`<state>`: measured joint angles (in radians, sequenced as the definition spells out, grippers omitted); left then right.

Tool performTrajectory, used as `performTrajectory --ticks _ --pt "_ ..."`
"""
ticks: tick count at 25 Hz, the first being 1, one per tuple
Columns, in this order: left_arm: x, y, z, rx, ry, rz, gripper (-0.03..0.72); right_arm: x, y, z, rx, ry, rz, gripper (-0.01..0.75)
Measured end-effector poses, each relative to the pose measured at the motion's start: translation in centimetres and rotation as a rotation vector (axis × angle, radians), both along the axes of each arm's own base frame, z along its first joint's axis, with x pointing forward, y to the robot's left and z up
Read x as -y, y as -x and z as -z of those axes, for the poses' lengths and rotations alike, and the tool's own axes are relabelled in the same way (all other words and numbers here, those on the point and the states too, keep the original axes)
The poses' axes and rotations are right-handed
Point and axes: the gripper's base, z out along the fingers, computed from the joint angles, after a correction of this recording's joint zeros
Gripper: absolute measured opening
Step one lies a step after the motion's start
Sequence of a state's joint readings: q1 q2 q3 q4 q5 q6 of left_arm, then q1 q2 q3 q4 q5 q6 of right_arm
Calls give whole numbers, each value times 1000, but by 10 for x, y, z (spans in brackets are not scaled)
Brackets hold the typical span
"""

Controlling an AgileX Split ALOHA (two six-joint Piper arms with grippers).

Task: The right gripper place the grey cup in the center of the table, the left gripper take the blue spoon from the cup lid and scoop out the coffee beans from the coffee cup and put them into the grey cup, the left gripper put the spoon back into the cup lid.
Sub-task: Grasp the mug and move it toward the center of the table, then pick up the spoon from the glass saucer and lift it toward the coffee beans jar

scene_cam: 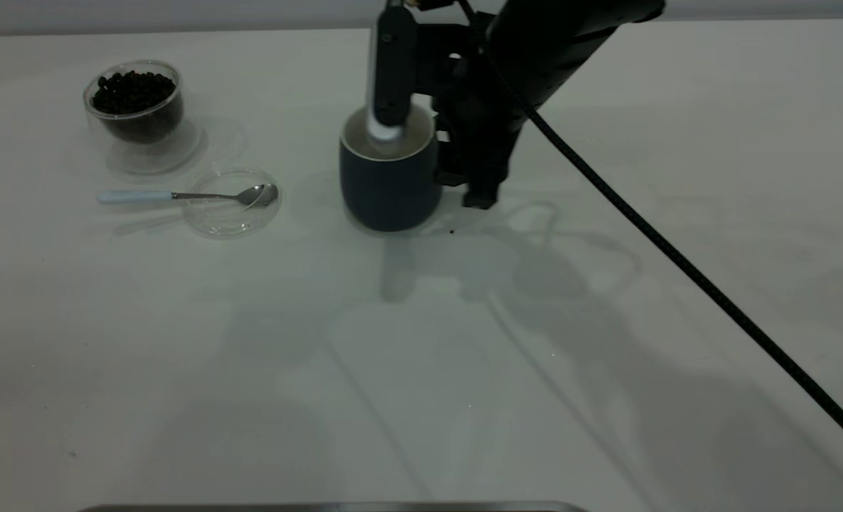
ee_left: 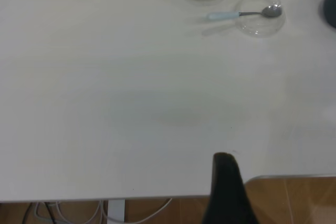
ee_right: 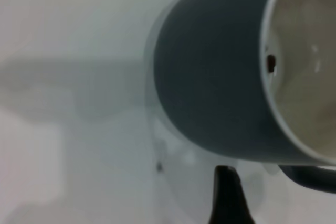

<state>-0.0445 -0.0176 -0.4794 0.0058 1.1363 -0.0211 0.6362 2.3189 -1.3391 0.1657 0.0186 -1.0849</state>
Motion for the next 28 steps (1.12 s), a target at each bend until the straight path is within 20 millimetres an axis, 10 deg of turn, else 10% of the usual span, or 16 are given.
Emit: performTrajectory --ticks 3,9,18,22,28 --pt "0 0 0 0 0 0 586 0 3 -19 -59 -41 62 459" --pt "0 0 0 0 0 0 586 30 21 -137 -225 -114 179 459" --pt "0 0 0 0 0 0 586 116 111 -287 -414 -124 530 459" --pt "0 0 0 0 -1 1 586 140 144 -314 -390 -159 638 459" --pt "1 0 0 0 3 5 586 174 202 -302 -402 -188 695 459"
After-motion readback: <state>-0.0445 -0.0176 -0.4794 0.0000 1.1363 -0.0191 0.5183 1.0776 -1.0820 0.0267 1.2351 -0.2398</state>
